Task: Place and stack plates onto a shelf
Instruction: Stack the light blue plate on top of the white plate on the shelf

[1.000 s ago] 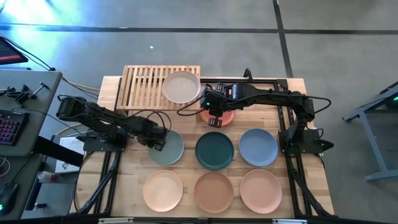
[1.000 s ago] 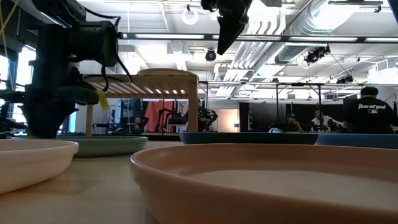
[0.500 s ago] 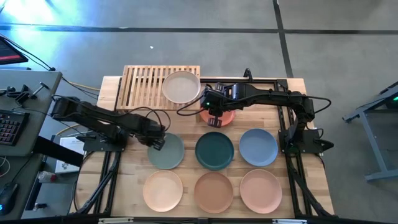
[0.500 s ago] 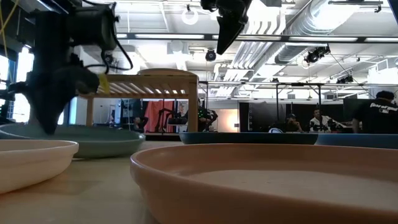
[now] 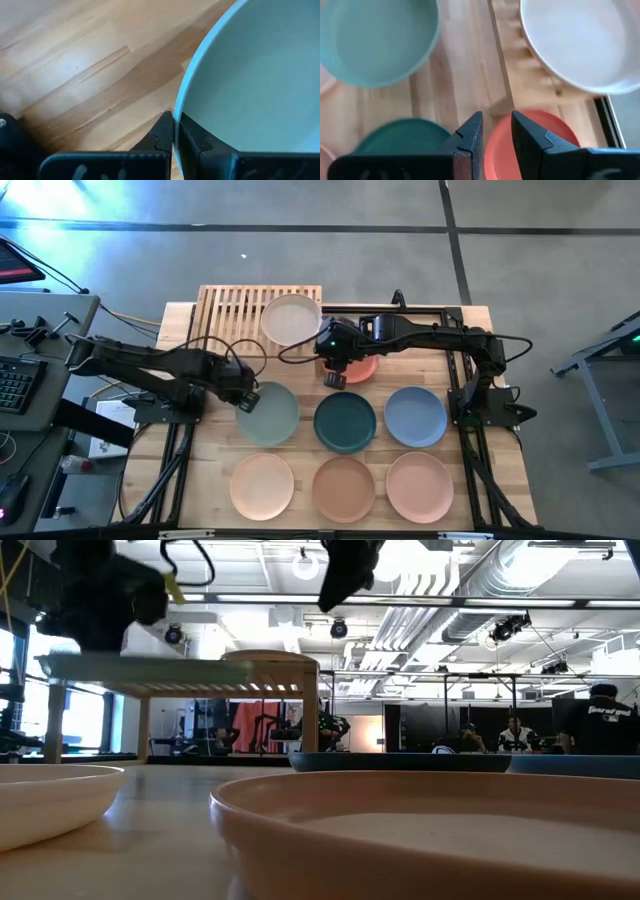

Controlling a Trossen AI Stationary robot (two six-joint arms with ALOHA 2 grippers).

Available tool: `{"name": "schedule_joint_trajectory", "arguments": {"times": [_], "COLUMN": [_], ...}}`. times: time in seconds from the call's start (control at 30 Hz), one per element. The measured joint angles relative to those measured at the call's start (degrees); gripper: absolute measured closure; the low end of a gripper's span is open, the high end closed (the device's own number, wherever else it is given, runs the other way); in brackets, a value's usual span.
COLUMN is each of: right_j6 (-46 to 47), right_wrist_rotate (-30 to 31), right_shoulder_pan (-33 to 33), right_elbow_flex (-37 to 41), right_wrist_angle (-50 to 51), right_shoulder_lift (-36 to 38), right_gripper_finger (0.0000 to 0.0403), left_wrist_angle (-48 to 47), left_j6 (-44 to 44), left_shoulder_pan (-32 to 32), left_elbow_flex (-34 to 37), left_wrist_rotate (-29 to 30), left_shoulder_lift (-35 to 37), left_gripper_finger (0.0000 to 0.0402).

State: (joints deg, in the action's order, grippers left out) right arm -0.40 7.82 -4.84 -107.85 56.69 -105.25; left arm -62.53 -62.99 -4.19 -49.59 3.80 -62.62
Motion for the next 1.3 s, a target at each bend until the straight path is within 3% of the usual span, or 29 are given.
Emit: {"name": "schedule_joint_trajectory", "arguments": {"times": [0.3,0.57,1.3], "right_j6": [0.2,-1.9,2.2], "right_wrist_rotate": [-2.3,-2.2,8.5], "right_shoulder_pan": [0.0,0.0,0.0], "right_elbow_flex": [0.0,0.0,0.0], "right_wrist_angle": [-11.9,-21.1,-16.0], "right_shoulder_lift": [0.0,0.0,0.0], "right_gripper_finger": [0.0324,0.0324,0.0324], "left_wrist_angle": [-1.6,-1.8,-0.4], "left_j6": [4.7,8.3,21.1], "left_shoulder_pan": [0.2,4.2,12.2], "left_elbow_flex": [-8.4,-11.7,-19.0], "left_wrist_rotate": [9.9,16.7,22.3], "left_shoulder_lift": [-0.8,-0.9,-1.9], "left_gripper_finger": [0.0401,0.0401,0.0401]}}
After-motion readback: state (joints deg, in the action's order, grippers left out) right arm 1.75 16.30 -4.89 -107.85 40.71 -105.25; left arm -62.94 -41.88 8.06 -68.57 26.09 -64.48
